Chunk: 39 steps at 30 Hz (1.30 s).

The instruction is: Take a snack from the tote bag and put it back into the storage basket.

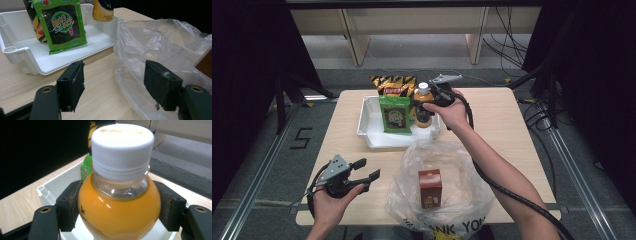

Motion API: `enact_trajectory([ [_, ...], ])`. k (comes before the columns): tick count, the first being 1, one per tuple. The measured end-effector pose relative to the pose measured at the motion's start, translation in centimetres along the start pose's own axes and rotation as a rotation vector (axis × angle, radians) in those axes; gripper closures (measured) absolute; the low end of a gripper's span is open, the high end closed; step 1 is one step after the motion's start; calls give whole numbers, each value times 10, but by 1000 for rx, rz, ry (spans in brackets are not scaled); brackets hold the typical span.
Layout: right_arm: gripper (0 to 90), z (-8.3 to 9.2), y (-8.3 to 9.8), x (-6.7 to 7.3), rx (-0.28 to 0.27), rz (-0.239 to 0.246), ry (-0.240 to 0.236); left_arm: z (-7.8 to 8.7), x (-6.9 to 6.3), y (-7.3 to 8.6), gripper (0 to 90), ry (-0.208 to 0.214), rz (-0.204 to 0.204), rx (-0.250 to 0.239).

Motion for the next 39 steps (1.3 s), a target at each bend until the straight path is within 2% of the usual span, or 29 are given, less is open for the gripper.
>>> enact_trajectory([
  [2, 311, -1, 2, -1, 19, -15, -1, 0, 0, 0, 325, 1, -1, 0],
  [4, 311, -4, 5, -3, 15, 5, 10, 0, 0, 0, 325, 1, -2, 1],
  [5, 311, -4, 5, -2, 24, -21, -2, 0, 0, 0, 325, 6, -4, 4],
  [6, 311, -5, 7, -3, 26, -7, -5, 0, 0, 0, 325, 7, -7, 4],
  [9, 311, -8, 9, -2, 42, -28, -7, 0, 0, 0, 325, 8, -8, 4],
  [10, 311, -8, 10, -4, 42, -4, -2, 0, 0, 0, 325, 3, -1, 2],
  [12, 311, -10, 11, -2, 46, -28, -6, 0, 0, 0, 325, 0, -2, 3],
  [13, 311, -11, 13, -4, 40, -1, 1, 0, 0, 0, 325, 0, -2, 3],
  [15, 311, -12, 14, -3, 54, -17, -1, 0, 0, 0, 325, 1, -1, 1],
  [16, 311, -13, 16, -4, 60, -1, 8, 0, 0, 0, 325, 1, -1, 1],
  [19, 311, -16, 19, -3, 73, -16, 4, 1, 0, 0, 325, -5, -4, 6],
  [23, 311, -20, 24, -3, 95, 10, 13, 1, 0, 0, 324, -5, -3, 5],
  [24, 311, -22, 25, -3, 85, 5, 16, 1, 0, 0, 325, -5, -4, 6],
  [25, 311, -22, 26, -2, 98, 8, -1, 0, 0, 1, 325, 3, -1, 3],
  [26, 311, -23, 28, -5, 101, 46, 4, 0, 0, 1, 324, 2, -1, 3],
  [27, 311, -24, 28, -3, 107, 30, -3, 0, 0, 1, 324, 2, 0, 2],
  [28, 311, -25, 28, -1, 110, -6, -1, 0, 0, 1, 324, 2, 0, 3],
  [29, 311, -28, 29, -2, 89, 9, 18, 0, 0, 1, 324, 2, -1, 3],
  [32, 311, -27, 29, -1, 114, -5, 13, 0, 0, 1, 324, 2, -1, 2],
  [34, 311, -29, 32, -3, 114, 28, 7, 0, 0, 1, 324, -5, -2, 6],
  [36, 311, -30, 32, -1, 121, 7, 13, 0, 1, 1, 324, -1, -7, 6],
  [37, 311, -32, 35, -4, 118, 49, 20, 0, 1, 1, 324, -1, -7, 5],
  [38, 311, -31, 34, -1, 135, 0, 8, 0, 1, 1, 324, -1, -8, 6],
  [39, 311, -33, 35, -1, 130, 6, 10, 0, 1, 1, 324, -1, -7, 7],
])
Point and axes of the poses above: each handheld gripper's, and its own axes: z roughly backward along the jaws, y roughly out of its underside, x roughly to its left, the point moved 2 cm from there along -z, roughly forward along the jaws, and after that the axes turned 10 degrees about z, right-handed, at the moved point
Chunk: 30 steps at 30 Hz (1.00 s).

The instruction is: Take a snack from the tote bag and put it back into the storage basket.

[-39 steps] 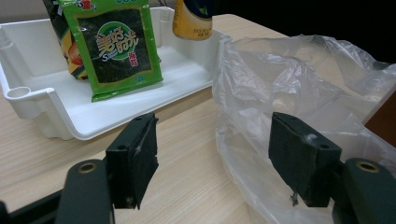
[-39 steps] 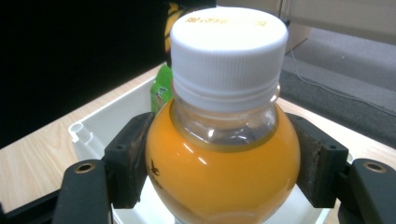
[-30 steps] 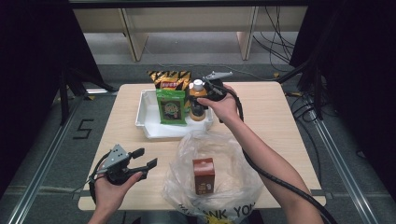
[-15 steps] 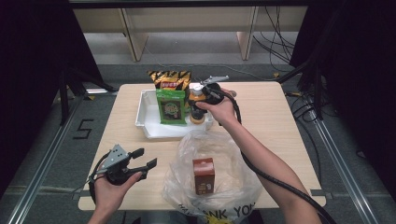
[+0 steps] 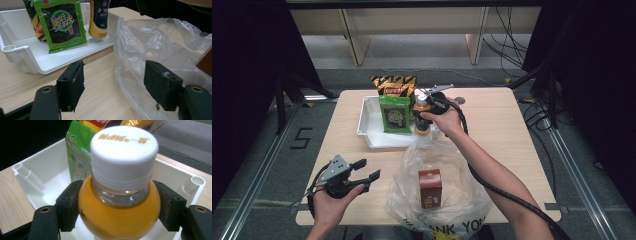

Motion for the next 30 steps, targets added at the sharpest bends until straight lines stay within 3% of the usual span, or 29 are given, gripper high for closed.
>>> enact_trajectory([
  [8, 311, -5, 4, 1, 17, -4, 11, 0, 0, 1, 324, -1, 3, 1],
  [10, 311, -6, 5, 0, 15, 21, -8, 0, 0, 1, 324, 0, 4, 0],
  [12, 310, -6, 7, -2, 33, 41, 11, 0, 0, 1, 324, 0, 5, 1],
  [18, 310, -11, 8, 0, 18, 11, -4, 0, 0, 0, 324, 3, -2, 2],
  [20, 310, -10, 10, -3, 47, 22, 38, 0, 0, 0, 324, 3, -3, 2],
  [22, 309, -12, 10, 0, 33, 18, 16, 0, 0, 0, 324, 4, -3, 3],
  [25, 309, -13, 10, 0, 30, 1, 27, 0, 0, 1, 324, 1, 4, 2],
  [27, 309, -12, 10, -1, 48, 18, 24, 0, 0, 1, 324, 1, 4, 2],
  [30, 308, -14, 10, -1, 31, 28, 31, 0, 0, 1, 324, 4, -2, 4],
])
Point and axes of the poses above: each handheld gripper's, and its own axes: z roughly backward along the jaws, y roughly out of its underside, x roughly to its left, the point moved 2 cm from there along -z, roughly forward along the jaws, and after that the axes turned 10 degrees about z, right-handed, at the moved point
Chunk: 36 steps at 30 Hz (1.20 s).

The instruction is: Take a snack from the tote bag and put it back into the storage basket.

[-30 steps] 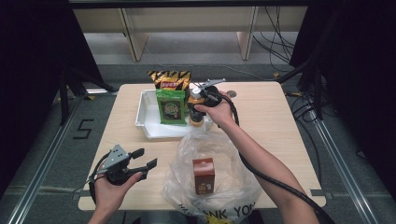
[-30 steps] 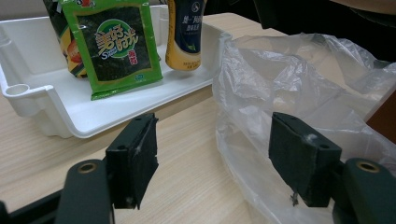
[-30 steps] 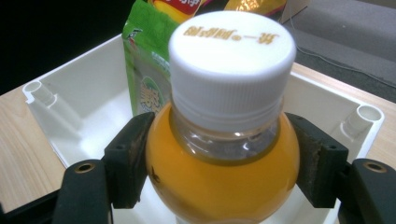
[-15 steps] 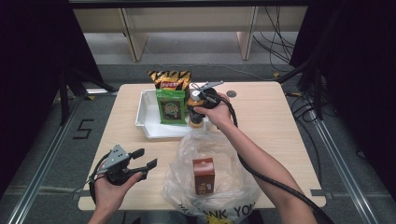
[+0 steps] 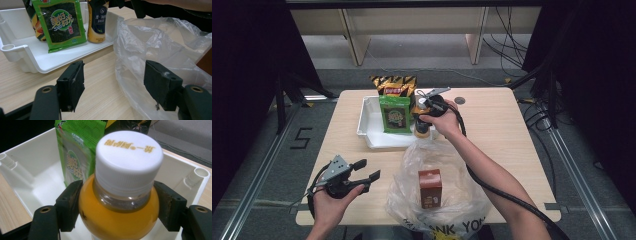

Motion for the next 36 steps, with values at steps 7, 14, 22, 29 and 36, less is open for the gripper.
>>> enact_trajectory([
  [7, 307, 0, 0, 0, 21, 26, 4, 0, 0, 0, 325, -2, 6, -1],
  [14, 280, -2, -1, 4, 8, 18, 4, 0, 0, 0, 325, 2, -1, -1],
  [22, 206, 5, -1, 8, 22, -15, 0, 1, 0, -1, 320, -6, 2, -6],
  [29, 206, 23, 4, 7, 15, 19, 0, 1, 0, 0, 320, -2, 4, -1],
  [36, 213, 44, 11, 8, -7, 3, 1, 0, 0, 1, 316, -7, 9, -6],
])
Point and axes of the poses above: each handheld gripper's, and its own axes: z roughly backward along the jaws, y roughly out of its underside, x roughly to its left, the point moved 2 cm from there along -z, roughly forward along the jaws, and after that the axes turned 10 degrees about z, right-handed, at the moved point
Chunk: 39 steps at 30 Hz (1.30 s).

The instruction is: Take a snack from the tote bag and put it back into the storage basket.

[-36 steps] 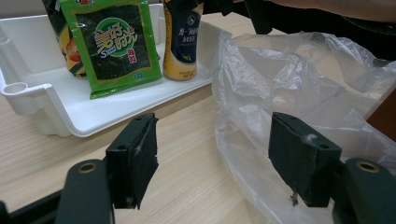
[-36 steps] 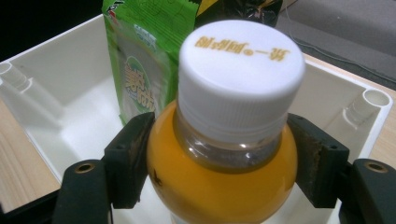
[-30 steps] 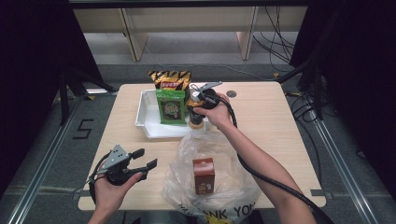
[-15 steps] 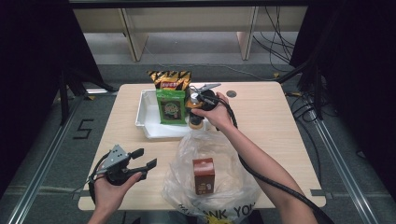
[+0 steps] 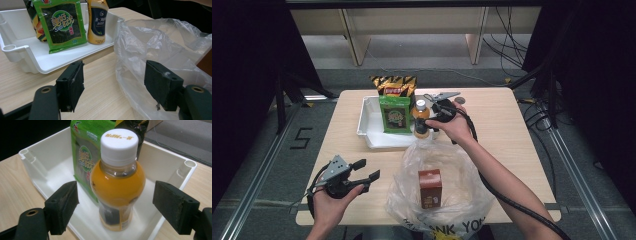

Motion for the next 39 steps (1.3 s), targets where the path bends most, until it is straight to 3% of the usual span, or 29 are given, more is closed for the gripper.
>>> enact_trajectory([
  [2, 225, 5, 0, 4, -18, -27, -44, 0, 0, 0, 315, 0, 0, 1],
  [3, 234, 8, 3, 1, -11, 9, -24, 0, 0, 0, 316, -1, 0, 1],
  [4, 242, 9, 2, 3, -42, -16, -35, 0, 0, 0, 315, -2, 4, -2],
  [5, 255, 13, 4, 0, -29, 19, -29, 0, 0, 0, 315, 0, 6, -3],
  [7, 268, 18, 5, 3, -56, -14, -50, 0, 0, 1, 315, 8, 8, -5],
  [9, 283, 23, 7, 3, -55, -9, -49, -1, 0, 1, 313, 10, 11, -7],
  [10, 289, 27, 9, 2, -52, 18, -53, -1, -1, 1, 312, 13, 13, -10],
  [15, 335, 40, 15, 4, -70, 2, -49, 0, -1, 0, 305, 11, 11, -14],
  [17, 353, 46, 19, 2, -72, 34, -54, 0, -1, 0, 303, 7, 10, -13],
  [18, 360, 49, 19, 6, -73, 3, -57, 0, -1, 0, 303, 5, 10, -11],
  [20, 386, 52, 22, 8, -101, -2, -51, 0, -1, 1, 303, 5, 13, -11],
  [21, 398, 57, 24, 7, -75, 40, -70, 0, -1, 1, 303, 6, 12, -11],
  [23, 407, 61, 26, 12, -95, 12, -61, 0, -2, 0, 303, 17, 17, -18],
  [24, 410, 64, 28, 9, -90, 57, -52, 0, -3, 0, 303, 13, 10, -16],
  [25, 414, 68, 28, 12, -92, 27, -76, 0, -4, 0, 303, 17, 12, -20],
  [27, 419, 73, 31, 13, -96, 52, -63, 0, -5, -1, 303, 19, 10, -25],
  [28, 421, 74, 31, 16, -114, 34, -72, 0, -6, -1, 303, 23, 16, -27],
  [29, 422, 78, 32, 16, -98, 56, -74, 0, -7, -1, 303, 31, 3, -26],
  [34, 436, 89, 38, 26, -111, 18, -90, 1, -9, -2, 303, 25, 0, -26],
  [35, 437, 92, 41, 25, -113, 46, -84, 1, -9, -2, 303, 25, 2, -27],
  [36, 436, 93, 41, 28, -121, 24, -93, 1, -10, -2, 303, 24, 6, -27],
  [38, 436, 100, 45, 29, -119, 47, -94, 2, -10, -2, 303, 24, 5, -25],
  [39, 436, 102, 46, 31, -132, 26, -80, 1, -11, -2, 303, 36, 5, -30],
])
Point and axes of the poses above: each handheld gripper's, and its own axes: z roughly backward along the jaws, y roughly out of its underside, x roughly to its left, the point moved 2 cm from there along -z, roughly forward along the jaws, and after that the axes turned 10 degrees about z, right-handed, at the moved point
